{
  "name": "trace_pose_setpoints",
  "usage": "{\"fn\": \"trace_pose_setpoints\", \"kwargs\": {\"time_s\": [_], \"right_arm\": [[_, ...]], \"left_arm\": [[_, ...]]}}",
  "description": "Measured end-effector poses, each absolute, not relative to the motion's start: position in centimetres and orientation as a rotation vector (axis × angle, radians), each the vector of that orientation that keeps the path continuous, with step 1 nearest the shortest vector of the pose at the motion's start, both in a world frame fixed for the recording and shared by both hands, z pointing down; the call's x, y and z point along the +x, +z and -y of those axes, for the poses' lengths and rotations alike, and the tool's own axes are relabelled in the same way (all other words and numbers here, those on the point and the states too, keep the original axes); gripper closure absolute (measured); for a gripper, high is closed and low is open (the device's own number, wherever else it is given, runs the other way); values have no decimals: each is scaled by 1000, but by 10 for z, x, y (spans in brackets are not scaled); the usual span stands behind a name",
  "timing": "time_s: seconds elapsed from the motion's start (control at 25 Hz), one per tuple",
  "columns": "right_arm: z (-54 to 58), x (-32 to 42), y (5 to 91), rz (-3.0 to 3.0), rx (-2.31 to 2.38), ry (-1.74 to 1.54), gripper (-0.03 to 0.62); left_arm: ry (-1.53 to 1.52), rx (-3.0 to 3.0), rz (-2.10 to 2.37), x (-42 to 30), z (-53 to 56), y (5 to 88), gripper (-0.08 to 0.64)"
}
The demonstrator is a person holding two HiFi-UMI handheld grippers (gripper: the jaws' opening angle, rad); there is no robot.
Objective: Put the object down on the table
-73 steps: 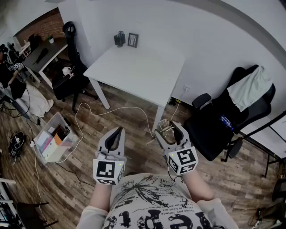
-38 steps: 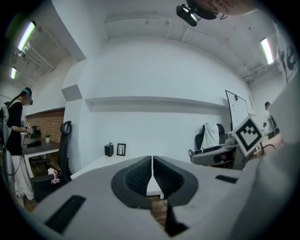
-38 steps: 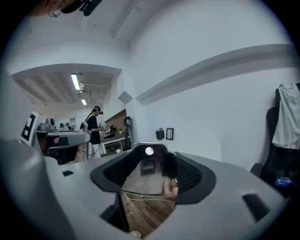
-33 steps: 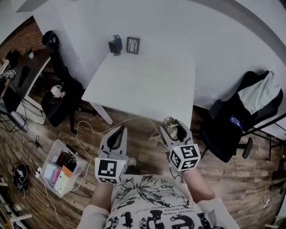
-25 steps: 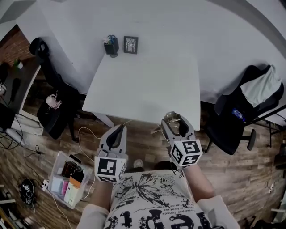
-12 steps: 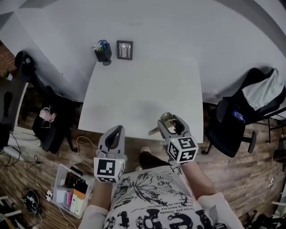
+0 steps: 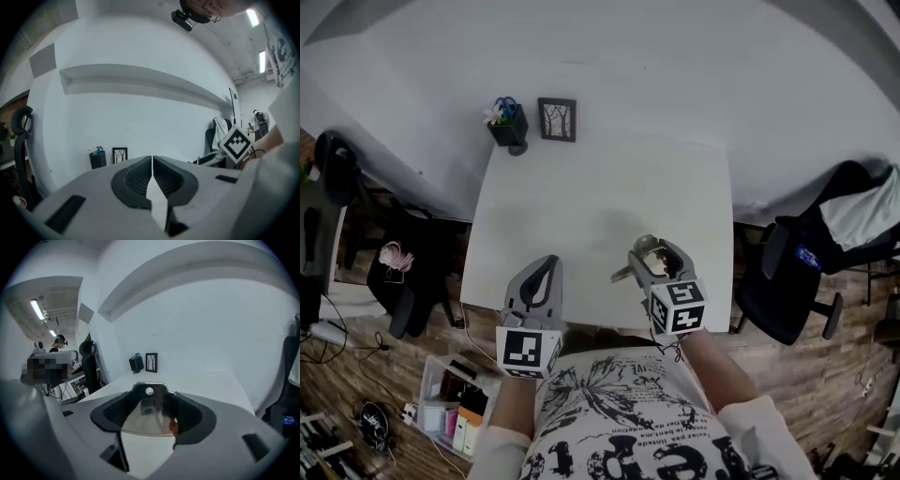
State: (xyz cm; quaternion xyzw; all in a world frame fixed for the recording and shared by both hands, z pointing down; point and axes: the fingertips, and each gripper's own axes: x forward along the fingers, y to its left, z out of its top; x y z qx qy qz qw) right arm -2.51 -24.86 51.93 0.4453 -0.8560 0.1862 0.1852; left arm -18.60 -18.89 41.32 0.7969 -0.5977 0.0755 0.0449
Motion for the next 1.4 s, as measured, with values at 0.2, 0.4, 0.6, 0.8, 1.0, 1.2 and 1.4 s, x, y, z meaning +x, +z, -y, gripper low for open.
{"fn": "trace_pose_setpoints", "kwargs": {"time_s": [0.2,0.4,0.6,0.8,1.0,1.2,1.4], "right_arm": [[273,-42,552,2317,1238,556,313],[296,-53,590,2189,1262,607,313],[312,-63,628,2057,1282,667,313],[325,-77,653,1975,1284,687,313],[333,-89,670,1929,1261,690,312],[336,-94,679,1867,1267,702,311],[339,-92,687,1829,1289,733,311]], "left_arm": [[249,2473,1789,-199,217,425,548],[273,2482,1694,-217,245,436,548],[305,2500,1596,-239,270,447,548],[314,2525,1521,-260,292,466,548],[317,2529,1444,-264,306,479,548],[304,2549,1396,-267,318,487,548],[304,2575,1365,-267,324,491,548]]}}
